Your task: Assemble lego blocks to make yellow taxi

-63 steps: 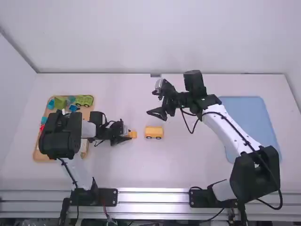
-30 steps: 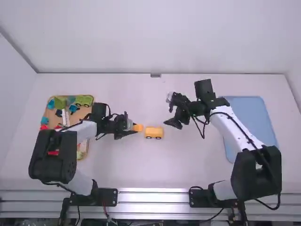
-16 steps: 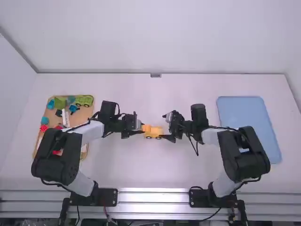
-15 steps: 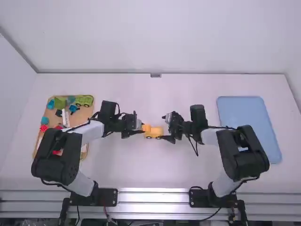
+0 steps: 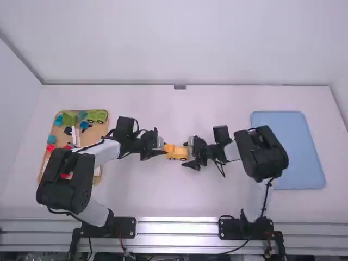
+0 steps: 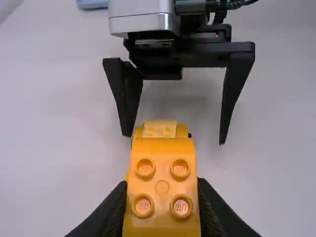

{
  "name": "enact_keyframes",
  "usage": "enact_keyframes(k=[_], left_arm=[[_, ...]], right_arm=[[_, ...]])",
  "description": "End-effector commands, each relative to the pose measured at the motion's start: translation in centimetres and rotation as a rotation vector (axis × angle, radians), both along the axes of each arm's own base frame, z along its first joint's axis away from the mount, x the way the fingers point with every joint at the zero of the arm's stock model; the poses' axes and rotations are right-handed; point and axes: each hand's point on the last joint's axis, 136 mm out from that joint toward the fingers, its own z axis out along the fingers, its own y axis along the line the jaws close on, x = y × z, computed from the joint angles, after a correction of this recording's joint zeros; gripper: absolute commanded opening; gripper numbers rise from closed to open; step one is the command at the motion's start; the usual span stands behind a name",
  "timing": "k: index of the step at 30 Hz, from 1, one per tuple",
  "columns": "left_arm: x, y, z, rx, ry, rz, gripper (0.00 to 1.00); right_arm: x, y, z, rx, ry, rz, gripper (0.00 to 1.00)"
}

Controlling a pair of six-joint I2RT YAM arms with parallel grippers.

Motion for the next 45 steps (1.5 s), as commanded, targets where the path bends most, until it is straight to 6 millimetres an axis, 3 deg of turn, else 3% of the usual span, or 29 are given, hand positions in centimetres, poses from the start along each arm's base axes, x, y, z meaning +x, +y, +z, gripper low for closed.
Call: enact_keyframes(k=[1,11,18,35,45], left_arm=[[0.2,-0.5,1.0,-0.023,0.004,-0.001,0.16],[-0.4,-1.2,0.8,-0.019,0.02,-0.019,0.16],[-0.7,-2.1,0.5,0.002,0.005,-0.04,0.16],[-0.7,-2.0,0.2,0.019,0.015,-0.031,0.1],[-0.7,-2.0,0.1,0.023,0.019,-0.029,0.11]], right_arm=[[-0.1,0.9,0.3,0.029,-0.056,0.062,0.98],[0.4,1.3,-2.2,-0.116,-0.051,-0.002,0.98],[0.7,1.0,-1.6,-0.077,-0.045,-0.006,0.98],[1.2,1.7,-2.8,-0.024,-0.014,-0.033,0.98],[1.4,1.8,-2.4,0.014,-0.04,-0.018,0.98]])
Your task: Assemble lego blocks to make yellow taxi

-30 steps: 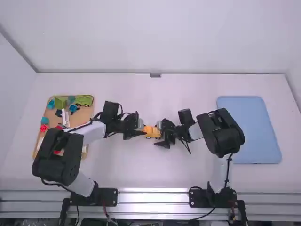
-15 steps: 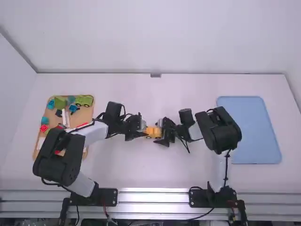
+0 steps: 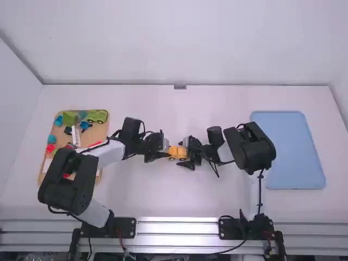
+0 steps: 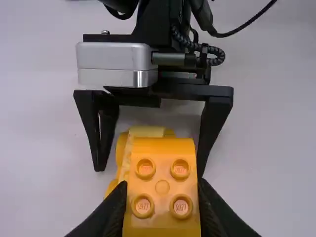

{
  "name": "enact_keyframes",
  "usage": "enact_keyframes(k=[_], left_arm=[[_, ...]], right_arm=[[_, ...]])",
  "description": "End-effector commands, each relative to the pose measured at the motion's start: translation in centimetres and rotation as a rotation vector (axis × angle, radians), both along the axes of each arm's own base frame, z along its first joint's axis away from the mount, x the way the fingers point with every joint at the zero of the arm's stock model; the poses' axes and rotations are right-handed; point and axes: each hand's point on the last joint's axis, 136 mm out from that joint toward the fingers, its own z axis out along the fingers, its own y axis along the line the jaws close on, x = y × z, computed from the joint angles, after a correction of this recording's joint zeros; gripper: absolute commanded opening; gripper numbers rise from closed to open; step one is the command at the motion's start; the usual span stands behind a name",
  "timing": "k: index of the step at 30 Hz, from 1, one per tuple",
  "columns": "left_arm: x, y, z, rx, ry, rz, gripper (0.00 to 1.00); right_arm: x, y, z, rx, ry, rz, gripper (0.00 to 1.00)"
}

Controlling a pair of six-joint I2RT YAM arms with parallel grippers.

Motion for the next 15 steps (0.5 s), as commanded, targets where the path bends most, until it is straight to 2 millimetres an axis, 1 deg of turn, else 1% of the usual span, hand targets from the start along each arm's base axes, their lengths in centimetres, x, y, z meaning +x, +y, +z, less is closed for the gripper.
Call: enact_keyframes(k=[1,4,6,9,11,12,15], left_arm=[[0.1,-0.4,0.8,-0.018,-0.011,-0.015,0.1],[0.2,-0.5,0.4,-0.018,-0.009,-0.015,0.09],[0.5,-0.6,-0.4,-0.022,-0.004,-0.019,0.07],[0.3,-1.2,-0.3,-0.071,-0.001,-0.052,0.07],[0.6,-1.5,-0.3,-0.095,-0.02,-0.065,0.06],[1.0,-1.5,-0.6,-0.091,-0.035,-0.061,0.05],[1.4,-1.7,-0.8,-0.107,-0.026,-0.047,0.05]], right_arm=[[0.3,-0.1,-0.3,0.001,0.007,-0.005,0.98],[0.3,0.0,-0.3,0.001,-0.024,0.008,0.98],[0.6,-0.3,-0.2,0.003,-0.038,0.002,0.98],[1.0,-0.6,0.1,0.012,-0.031,-0.015,0.98],[1.2,-0.6,0.1,0.014,-0.025,-0.023,0.88],[1.2,-0.5,0.2,0.015,-0.027,-0.02,0.8],[1.2,-0.7,0.1,0.013,-0.031,-0.023,0.64]])
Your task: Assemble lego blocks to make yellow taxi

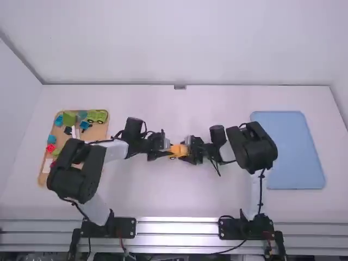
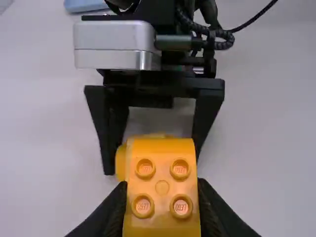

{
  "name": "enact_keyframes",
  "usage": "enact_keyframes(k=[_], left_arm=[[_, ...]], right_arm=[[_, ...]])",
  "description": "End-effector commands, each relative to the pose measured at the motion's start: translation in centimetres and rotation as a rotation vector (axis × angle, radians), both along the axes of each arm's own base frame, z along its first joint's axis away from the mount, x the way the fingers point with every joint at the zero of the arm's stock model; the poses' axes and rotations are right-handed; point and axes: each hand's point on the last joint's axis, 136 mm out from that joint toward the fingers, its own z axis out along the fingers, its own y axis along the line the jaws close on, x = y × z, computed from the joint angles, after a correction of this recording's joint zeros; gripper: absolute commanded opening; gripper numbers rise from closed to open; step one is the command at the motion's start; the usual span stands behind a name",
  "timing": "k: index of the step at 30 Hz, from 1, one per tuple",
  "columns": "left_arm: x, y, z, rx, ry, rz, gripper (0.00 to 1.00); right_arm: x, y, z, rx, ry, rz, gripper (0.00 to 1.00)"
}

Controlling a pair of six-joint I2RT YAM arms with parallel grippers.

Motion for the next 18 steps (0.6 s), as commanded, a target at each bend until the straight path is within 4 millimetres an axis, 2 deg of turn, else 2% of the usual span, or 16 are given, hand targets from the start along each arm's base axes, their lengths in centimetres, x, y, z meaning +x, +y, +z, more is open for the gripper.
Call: enact_keyframes(k=[1,5,10,11,12,13,14,18], left_arm=[[0.0,-0.7,0.4,-0.049,0.046,-0.007,0.05],[0.3,-0.8,-0.2,-0.049,0.051,0.0,0.04],[0.8,-0.9,-0.8,-0.061,0.124,0.03,0.04],[0.8,-0.9,-0.9,-0.06,0.128,0.031,0.04],[0.7,-0.9,-0.9,-0.059,0.13,0.031,0.04],[0.7,-0.9,-1.0,-0.057,0.133,0.031,0.03],[0.7,-0.9,-1.0,-0.059,0.134,0.03,0.02],[0.6,-0.9,-1.0,-0.059,0.131,0.026,0.02]], right_arm=[[0.1,0.0,-0.2,0.006,0.01,0.004,0.6],[-0.2,0.4,-0.2,0.006,0.01,0.016,0.59],[-0.2,0.4,-0.2,0.005,-0.002,0.02,0.52],[-0.3,0.4,-0.3,0.004,-0.008,0.027,0.56],[-0.4,0.5,-0.3,0.002,-0.011,0.031,0.69],[-0.3,0.5,-0.3,0.001,-0.012,0.029,0.9],[-0.2,0.4,-0.2,0.004,-0.016,0.028,1.0],[0.3,0.5,0.1,0.008,-0.034,0.027,0.98]])
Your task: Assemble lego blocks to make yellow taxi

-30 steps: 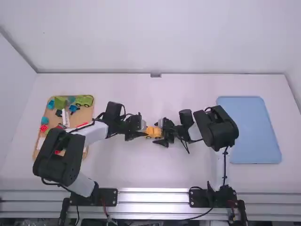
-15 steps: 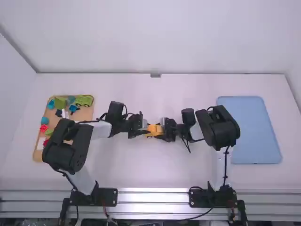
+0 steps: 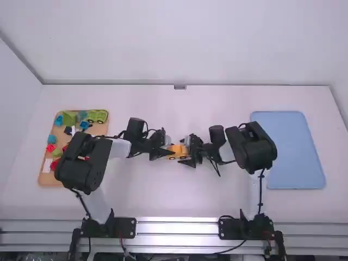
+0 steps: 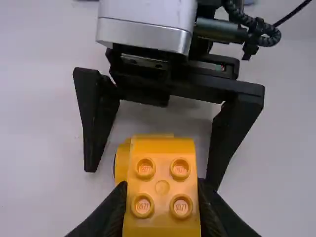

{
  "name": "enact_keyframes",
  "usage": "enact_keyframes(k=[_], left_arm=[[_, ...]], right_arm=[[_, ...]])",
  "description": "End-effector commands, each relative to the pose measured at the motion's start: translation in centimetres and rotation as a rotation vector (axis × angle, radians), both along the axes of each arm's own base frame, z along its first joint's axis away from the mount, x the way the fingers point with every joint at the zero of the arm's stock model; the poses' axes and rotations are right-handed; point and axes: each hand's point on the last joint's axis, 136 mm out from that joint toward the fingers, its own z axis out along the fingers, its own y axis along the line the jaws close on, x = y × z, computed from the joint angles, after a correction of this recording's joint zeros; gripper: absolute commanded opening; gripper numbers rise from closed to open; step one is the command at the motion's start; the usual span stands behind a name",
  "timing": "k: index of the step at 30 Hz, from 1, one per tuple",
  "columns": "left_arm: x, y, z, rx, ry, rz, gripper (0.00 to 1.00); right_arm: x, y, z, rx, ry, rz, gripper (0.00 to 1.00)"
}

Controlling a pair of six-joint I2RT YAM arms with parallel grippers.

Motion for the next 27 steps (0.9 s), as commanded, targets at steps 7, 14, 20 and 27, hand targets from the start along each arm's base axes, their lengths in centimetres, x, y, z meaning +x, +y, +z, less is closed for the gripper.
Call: enact_keyframes(k=[7,14,20,27], left_arm=[[-0.1,-0.5,0.3,-0.016,0.015,-0.015,0.02],[-0.1,-0.5,0.3,-0.017,0.012,-0.016,0.02],[0.0,-0.5,0.4,-0.019,0.014,-0.013,0.02],[-0.1,-0.4,0.2,-0.012,0.01,-0.015,0.02]], right_arm=[[0.7,1.2,0.5,0.008,-0.011,0.09,0.96],[-0.6,0.6,-0.5,-0.055,0.037,0.165,0.89],[-1.2,0.3,-0.8,-0.054,0.02,0.183,0.71],[-1.5,0.2,-0.9,-0.054,0.026,0.182,0.61]])
